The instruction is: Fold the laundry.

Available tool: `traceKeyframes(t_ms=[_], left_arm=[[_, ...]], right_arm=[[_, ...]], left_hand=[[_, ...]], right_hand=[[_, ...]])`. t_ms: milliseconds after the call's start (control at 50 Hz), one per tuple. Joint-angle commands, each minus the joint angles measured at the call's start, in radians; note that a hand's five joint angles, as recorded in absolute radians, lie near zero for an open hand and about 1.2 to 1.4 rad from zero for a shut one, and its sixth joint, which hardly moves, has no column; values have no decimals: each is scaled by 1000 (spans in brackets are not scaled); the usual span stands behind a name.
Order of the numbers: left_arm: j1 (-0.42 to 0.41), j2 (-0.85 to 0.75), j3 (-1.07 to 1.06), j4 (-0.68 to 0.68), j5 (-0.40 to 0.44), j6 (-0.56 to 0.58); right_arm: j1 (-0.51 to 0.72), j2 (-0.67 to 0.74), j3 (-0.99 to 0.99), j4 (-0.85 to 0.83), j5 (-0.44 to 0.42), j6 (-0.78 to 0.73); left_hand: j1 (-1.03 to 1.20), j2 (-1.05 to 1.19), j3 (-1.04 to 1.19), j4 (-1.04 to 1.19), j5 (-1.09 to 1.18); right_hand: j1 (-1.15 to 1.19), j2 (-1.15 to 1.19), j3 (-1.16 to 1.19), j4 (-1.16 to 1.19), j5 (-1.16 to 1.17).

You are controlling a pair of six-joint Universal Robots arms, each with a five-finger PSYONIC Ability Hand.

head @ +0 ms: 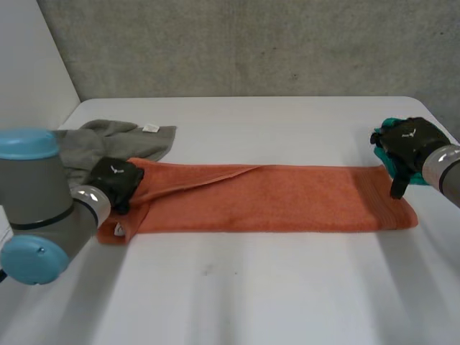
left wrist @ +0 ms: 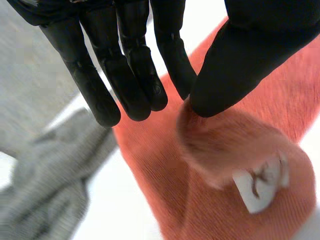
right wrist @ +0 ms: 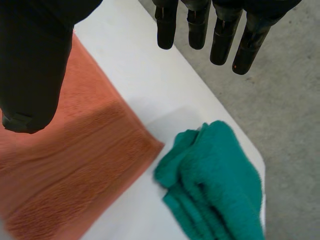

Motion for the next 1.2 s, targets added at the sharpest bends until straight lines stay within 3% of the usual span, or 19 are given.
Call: traceKeyframes(t_ms=[20,240,380,580,600,660,680,760,820,920,1000,1200], left_arm=[[-42,247,-121,54,7,11],[-44,528,-323,196,131,18],[-42,607,-352,204,136,18],[-28,674,-366,207,139,16],[-27,676,-368,207,139,16],[-12,679,-368,216,139,16],[-7,679,-368,216,139,16],[27,678,-368,219,138,16],[45,665,-366,219,138,14],[51,619,-359,219,138,18],[65,581,-351,216,134,18],[73,440,-353,108,141,19]], right_arm=[[10,90,-179,99,-37,-37],[38,251,-402,202,-292,-22],[140,403,-531,208,-304,15],[193,553,-647,223,-307,50],[194,566,-656,223,-306,50],[197,596,-710,225,-299,50],[197,599,-727,225,-293,52],[190,555,-756,242,-218,59],[185,428,-707,259,-160,73],[116,148,-485,309,-155,20],[67,8,-321,386,-154,-59],[44,-221,32,533,-140,-238]], left_hand=[[247,204,208,198,240],[247,204,208,198,240],[247,204,208,198,240],[247,204,208,198,240],[247,204,208,198,240],[247,204,208,198,240],[247,204,208,198,240],[247,204,208,198,240],[247,204,208,198,240],[247,204,208,198,240],[247,204,208,198,240],[247,204,208,198,240]], right_hand=[[-25,-46,-41,-57,-58],[-25,-46,-41,-57,-58],[-25,-46,-41,-57,-58],[-13,-33,-28,-45,-46],[102,81,86,70,69],[1042,1021,1026,1010,1009],[1195,1175,1180,1163,1162],[1197,1176,1181,1165,1164],[1197,1176,1181,1165,1164],[1197,1176,1181,1165,1164],[1197,1176,1181,1165,1164],[1197,1176,1181,1165,1164]])
